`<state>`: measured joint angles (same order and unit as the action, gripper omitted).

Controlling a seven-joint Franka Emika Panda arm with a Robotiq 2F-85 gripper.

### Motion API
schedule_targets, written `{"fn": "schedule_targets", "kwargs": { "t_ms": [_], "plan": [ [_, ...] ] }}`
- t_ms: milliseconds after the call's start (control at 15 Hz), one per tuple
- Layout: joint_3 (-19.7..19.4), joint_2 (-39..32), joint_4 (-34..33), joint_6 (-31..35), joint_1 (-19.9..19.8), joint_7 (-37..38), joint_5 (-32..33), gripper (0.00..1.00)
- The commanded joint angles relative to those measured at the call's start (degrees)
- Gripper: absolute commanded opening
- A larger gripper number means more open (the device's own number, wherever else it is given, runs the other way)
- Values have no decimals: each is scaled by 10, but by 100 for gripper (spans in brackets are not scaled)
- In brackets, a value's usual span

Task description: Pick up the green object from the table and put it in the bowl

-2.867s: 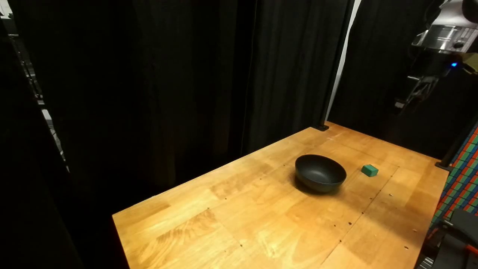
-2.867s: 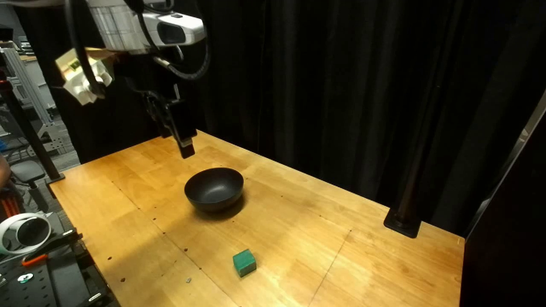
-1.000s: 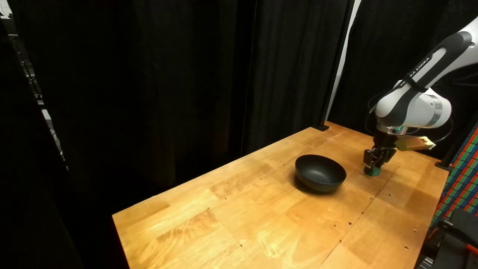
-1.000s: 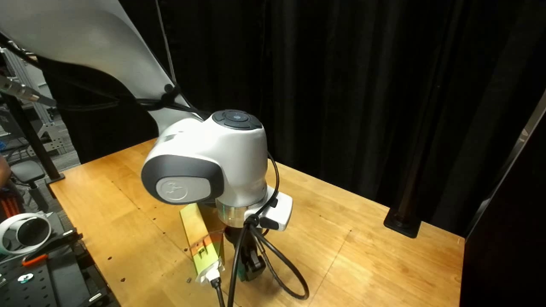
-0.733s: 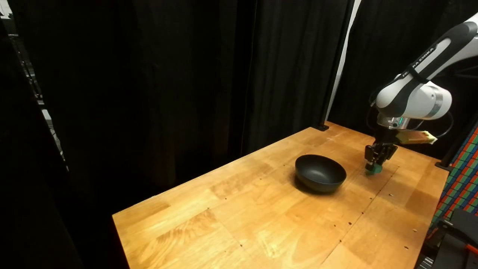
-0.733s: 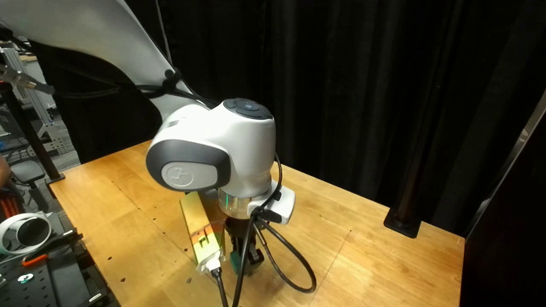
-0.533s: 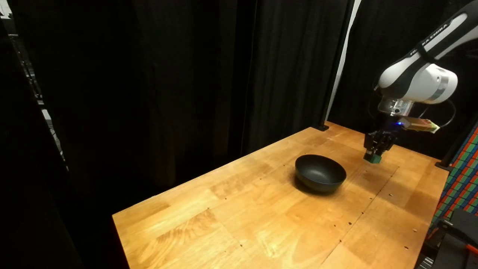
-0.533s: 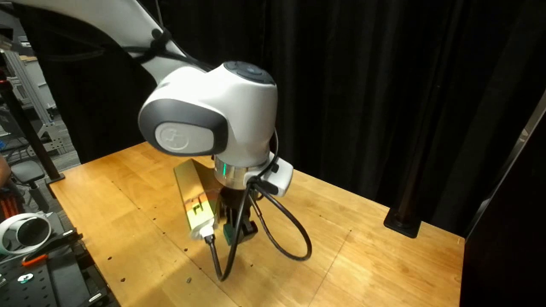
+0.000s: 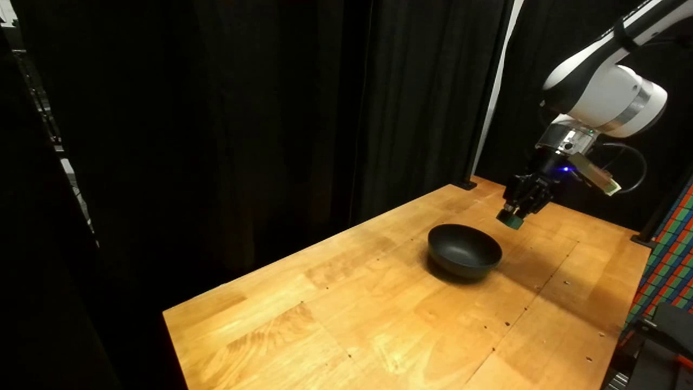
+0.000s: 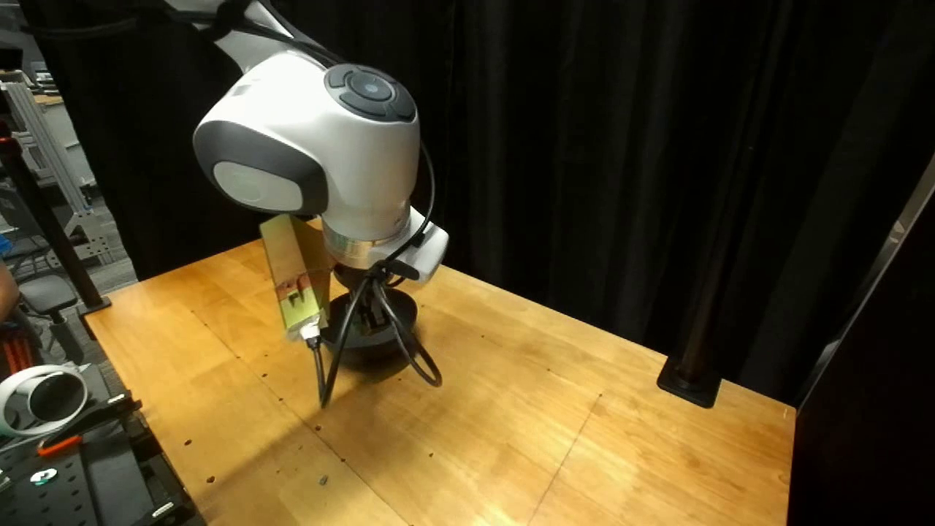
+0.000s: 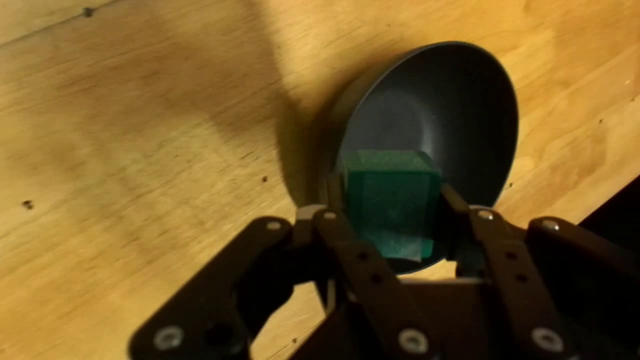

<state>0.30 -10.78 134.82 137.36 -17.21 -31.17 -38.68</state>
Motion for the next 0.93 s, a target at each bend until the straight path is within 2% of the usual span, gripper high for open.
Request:
{"fn": "schedule_targets", "kwargs": {
  "t_ms": [0,200,267,333,533,600,733,867],
  "plan": [
    [11,19,31,6,33,-54,-103,17],
    [19,20,41,32,65,-106,-189,17],
    [18,18,41,45,76,-117,-201,67],
    [16,16,42,62,87,-126,-206,68],
    [0,12,36,96,100,-100,-176,88],
    [-13,13,32,94,99,-62,-140,98],
    [-55,14,41,64,100,39,-24,100],
    [-132,24,45,12,124,108,79,100]
  ]
}}
